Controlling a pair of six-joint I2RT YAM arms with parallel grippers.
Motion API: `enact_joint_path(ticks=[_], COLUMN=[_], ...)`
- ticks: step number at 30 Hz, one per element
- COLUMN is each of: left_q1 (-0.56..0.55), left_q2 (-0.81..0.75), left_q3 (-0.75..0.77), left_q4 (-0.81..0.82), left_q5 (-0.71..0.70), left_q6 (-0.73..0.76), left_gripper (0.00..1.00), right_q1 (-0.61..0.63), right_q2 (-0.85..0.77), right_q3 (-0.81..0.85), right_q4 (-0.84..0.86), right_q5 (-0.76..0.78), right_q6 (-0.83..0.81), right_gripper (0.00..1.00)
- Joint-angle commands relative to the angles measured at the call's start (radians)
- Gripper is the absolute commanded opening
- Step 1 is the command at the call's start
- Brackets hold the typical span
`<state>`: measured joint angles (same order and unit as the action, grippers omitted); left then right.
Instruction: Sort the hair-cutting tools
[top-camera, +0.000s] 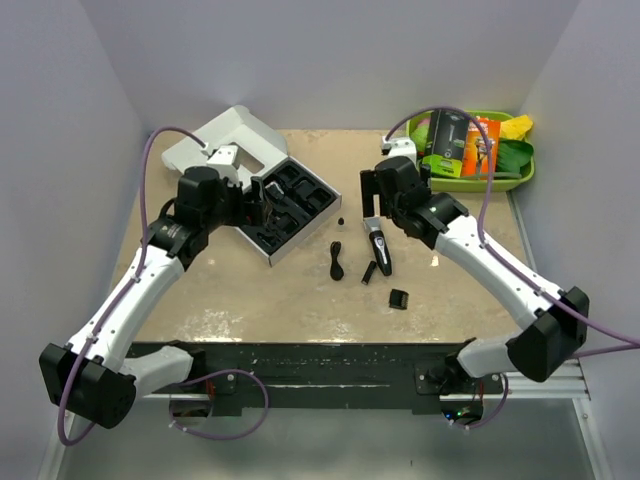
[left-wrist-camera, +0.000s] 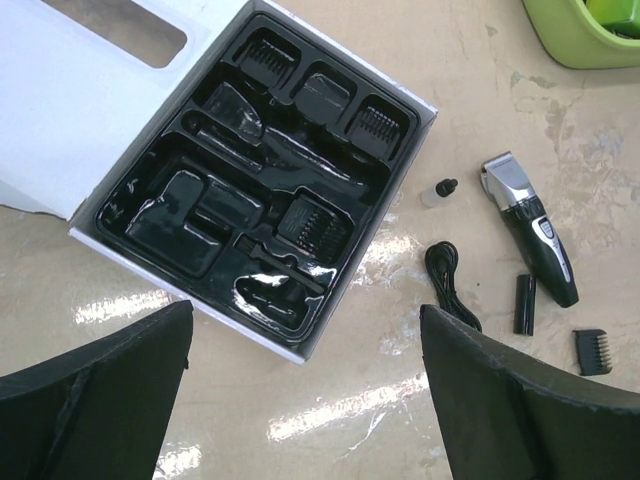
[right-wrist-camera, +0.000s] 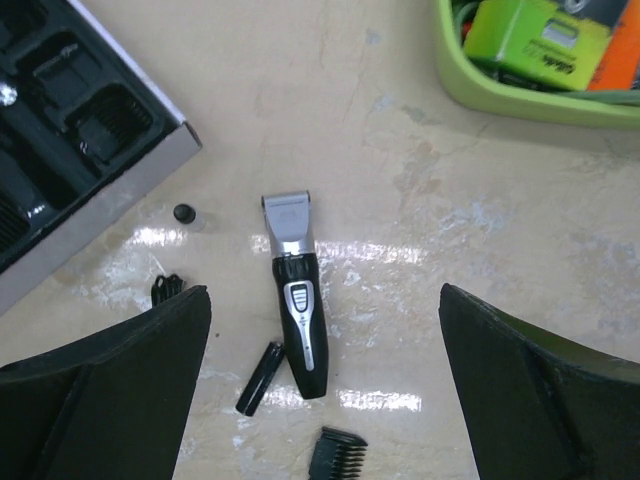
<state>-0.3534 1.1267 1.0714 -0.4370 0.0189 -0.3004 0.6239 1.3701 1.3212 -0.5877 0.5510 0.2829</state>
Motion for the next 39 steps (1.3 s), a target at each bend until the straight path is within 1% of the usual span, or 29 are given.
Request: enact_joint_path(ticks=[1, 3, 6, 7, 9, 12, 13, 17, 19, 26, 33, 34, 37, 38, 39], left_q1=[0.008, 0.008, 0.008, 0.008, 0.008, 0.008, 0.008, 0.008, 0.008, 0.008, 0.008, 0.008, 0.008, 0.008, 0.008], left_q2=[-0.031, -0.051, -0.088, -0.099, -0.11, -0.131, -0.137, -0.148, -0.148, -0.162, -0.156, -0.156, -0.157, -0.156, -0.157], left_q3=[0.038, 0.041, 0.05, 0.055, 0.061, 0.061, 0.062, 0.058, 0.052, 0.009, -0.033, -0.037, -0.054, -0.06, -0.062], left_q4=[-0.058, -0.065, -0.084, -0.091, -0.101, -0.1, -0.097, -0.088, -0.086, -0.072, -0.045, -0.04, -0.028, -0.026, -0.026], left_q5=[0.022, 0.032, 0.071, 0.084, 0.116, 0.147, 0.15, 0.17, 0.177, 0.182, 0.193, 0.197, 0.197, 0.197, 0.197], left_q6=[0.001, 0.006, 0.0, -0.003, -0.006, -0.006, -0.008, -0.011, -0.014, -0.016, -0.022, -0.022, -0.022, -0.022, -0.02], left_gripper=[0.99, 0.99, 0.98, 0.97, 0.97, 0.97, 0.97, 0.97, 0.97, 0.97, 0.97, 0.97, 0.97, 0.97, 0.97], right_q1=[-0.045, -0.068, -0.15, -0.157, -0.17, -0.17, -0.168, -0.168, -0.17, -0.171, -0.17, -0.17, -0.17, -0.17, -0.17], right_q2=[0.072, 0.096, 0.115, 0.113, 0.113, 0.132, 0.159, 0.207, 0.219, 0.285, 0.368, 0.376, 0.4, 0.406, 0.415], right_q3=[-0.031, -0.072, -0.141, -0.163, -0.209, -0.232, -0.232, -0.238, -0.25, -0.243, -0.218, -0.215, -0.211, -0.202, -0.197], right_q4=[0.014, 0.066, 0.133, 0.153, 0.19, 0.206, 0.204, 0.212, 0.221, 0.236, 0.241, 0.244, 0.249, 0.246, 0.24], right_q5=[-0.129, -0.202, -0.305, -0.313, -0.338, -0.387, -0.428, -0.508, -0.516, -0.464, -0.474, -0.473, -0.458, -0.451, -0.448], right_q6=[-0.013, -0.022, -0.024, -0.034, -0.042, -0.063, -0.076, -0.097, -0.103, -0.108, -0.119, -0.119, -0.116, -0.119, -0.119], right_gripper=[0.97, 0.96, 0.93, 0.93, 0.93, 0.93, 0.91, 0.89, 0.89, 0.85, 0.74, 0.68, 0.59, 0.48, 0.43])
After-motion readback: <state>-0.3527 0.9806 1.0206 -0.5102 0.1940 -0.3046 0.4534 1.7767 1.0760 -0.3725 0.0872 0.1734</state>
